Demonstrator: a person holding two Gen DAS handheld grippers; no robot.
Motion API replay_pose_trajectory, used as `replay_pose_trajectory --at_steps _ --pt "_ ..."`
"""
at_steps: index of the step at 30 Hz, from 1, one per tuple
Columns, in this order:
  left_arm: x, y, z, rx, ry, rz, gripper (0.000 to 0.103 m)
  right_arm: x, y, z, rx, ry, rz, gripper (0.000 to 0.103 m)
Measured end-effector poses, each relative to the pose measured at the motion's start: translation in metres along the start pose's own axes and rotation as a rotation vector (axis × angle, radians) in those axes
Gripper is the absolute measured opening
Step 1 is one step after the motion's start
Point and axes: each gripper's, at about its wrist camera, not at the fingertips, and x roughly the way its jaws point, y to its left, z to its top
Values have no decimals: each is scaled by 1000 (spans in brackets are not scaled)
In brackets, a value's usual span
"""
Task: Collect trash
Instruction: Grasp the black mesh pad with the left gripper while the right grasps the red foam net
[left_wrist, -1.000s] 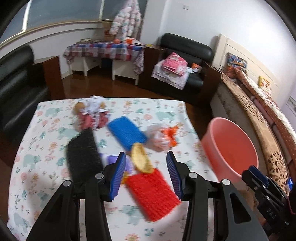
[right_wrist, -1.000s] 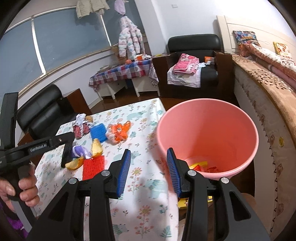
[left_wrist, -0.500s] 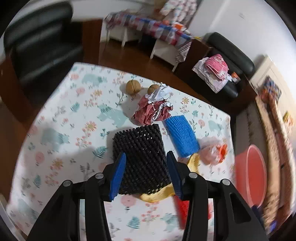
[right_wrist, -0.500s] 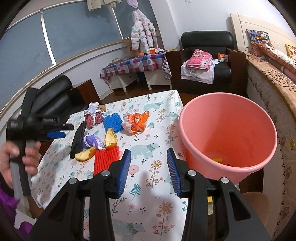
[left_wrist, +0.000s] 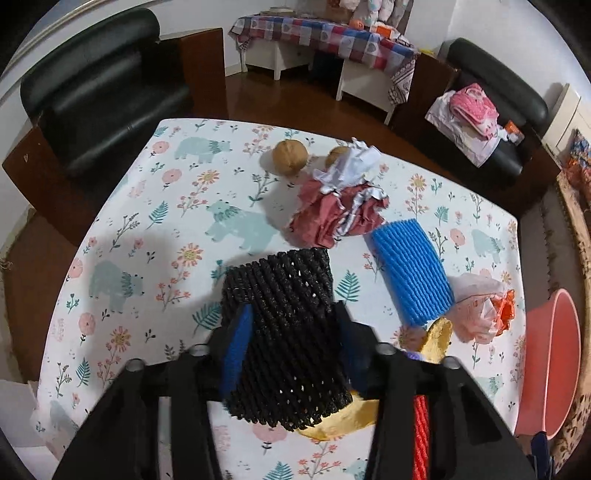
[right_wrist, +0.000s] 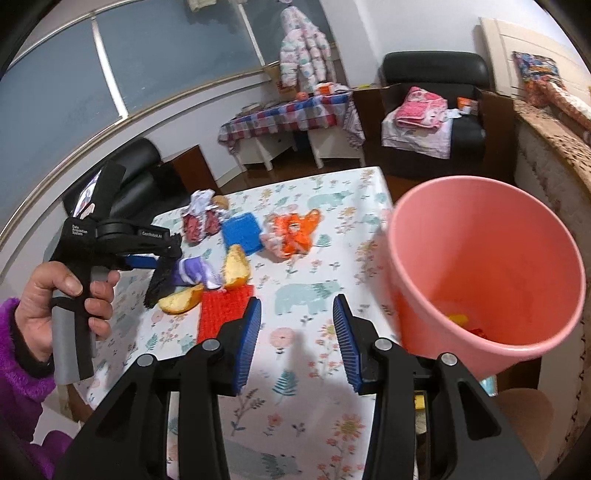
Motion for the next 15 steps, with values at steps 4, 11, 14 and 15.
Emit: replay_pose_trajectory --at_steps 4,11,14,15 --pt "-4 21 -1 -37 -7 -42 20 13 13 3 -19 38 56 41" --pt "-21 43 -12 -8 -47 -144 19 46 36 2 -17 153 128 41" --pt "-27 46 -16 20 -69 -155 19 65 41 0 6 222 127 41" --pt "-29 47 -17 25 -75 -158 19 69 43 -1 8 232 122 41"
